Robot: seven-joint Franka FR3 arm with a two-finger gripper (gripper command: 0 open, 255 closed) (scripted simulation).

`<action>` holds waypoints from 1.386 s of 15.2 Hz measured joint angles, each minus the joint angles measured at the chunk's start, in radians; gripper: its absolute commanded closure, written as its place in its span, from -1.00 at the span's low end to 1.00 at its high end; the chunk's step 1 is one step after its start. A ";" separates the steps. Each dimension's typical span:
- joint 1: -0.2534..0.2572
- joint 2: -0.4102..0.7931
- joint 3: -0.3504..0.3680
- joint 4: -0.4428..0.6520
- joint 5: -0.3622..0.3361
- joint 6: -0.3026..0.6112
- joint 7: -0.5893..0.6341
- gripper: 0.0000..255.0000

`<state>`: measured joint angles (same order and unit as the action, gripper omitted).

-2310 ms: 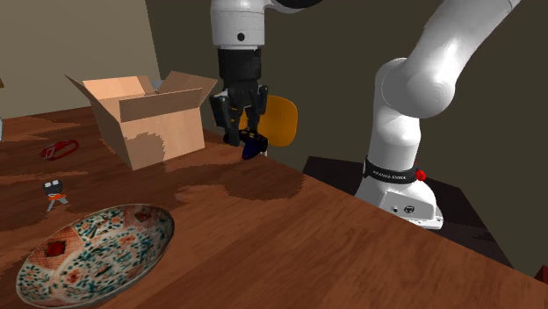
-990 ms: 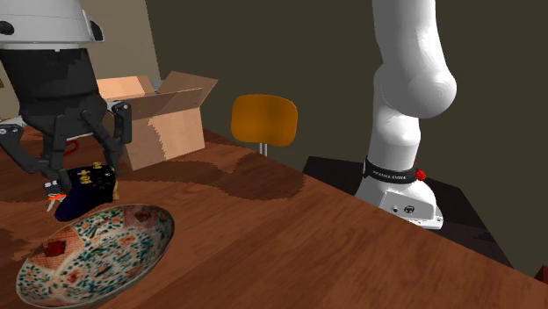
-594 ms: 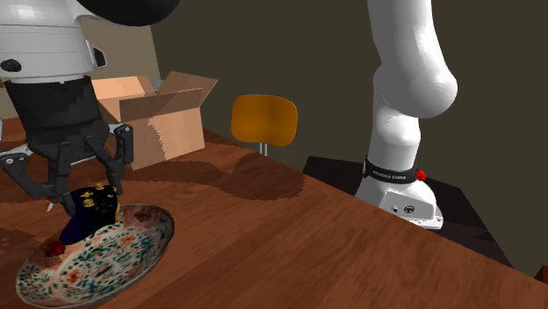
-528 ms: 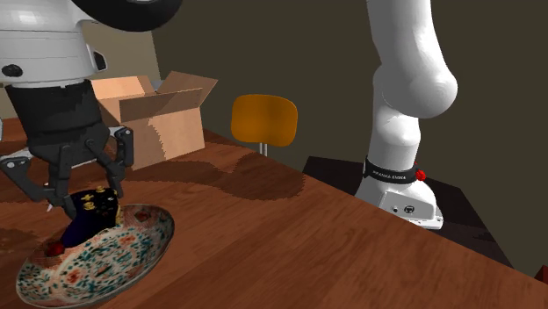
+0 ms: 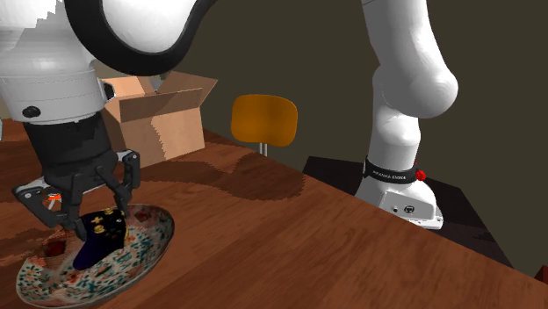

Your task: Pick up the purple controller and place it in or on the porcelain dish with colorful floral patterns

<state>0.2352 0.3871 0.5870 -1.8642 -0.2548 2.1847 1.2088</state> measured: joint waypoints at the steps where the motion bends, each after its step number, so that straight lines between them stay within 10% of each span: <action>1: 0.001 0.003 -0.001 -0.002 -0.002 0.004 0.002 1.00; 6: 0.002 0.005 -0.002 -0.004 -0.004 0.009 0.004 1.00; 7: 0.002 0.005 -0.002 -0.004 -0.004 0.009 0.004 -1.00; 21: -0.015 -0.057 0.021 0.045 0.043 -0.092 -0.027 -1.00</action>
<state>0.2205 0.3296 0.6079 -1.8189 -0.2119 2.0928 1.1820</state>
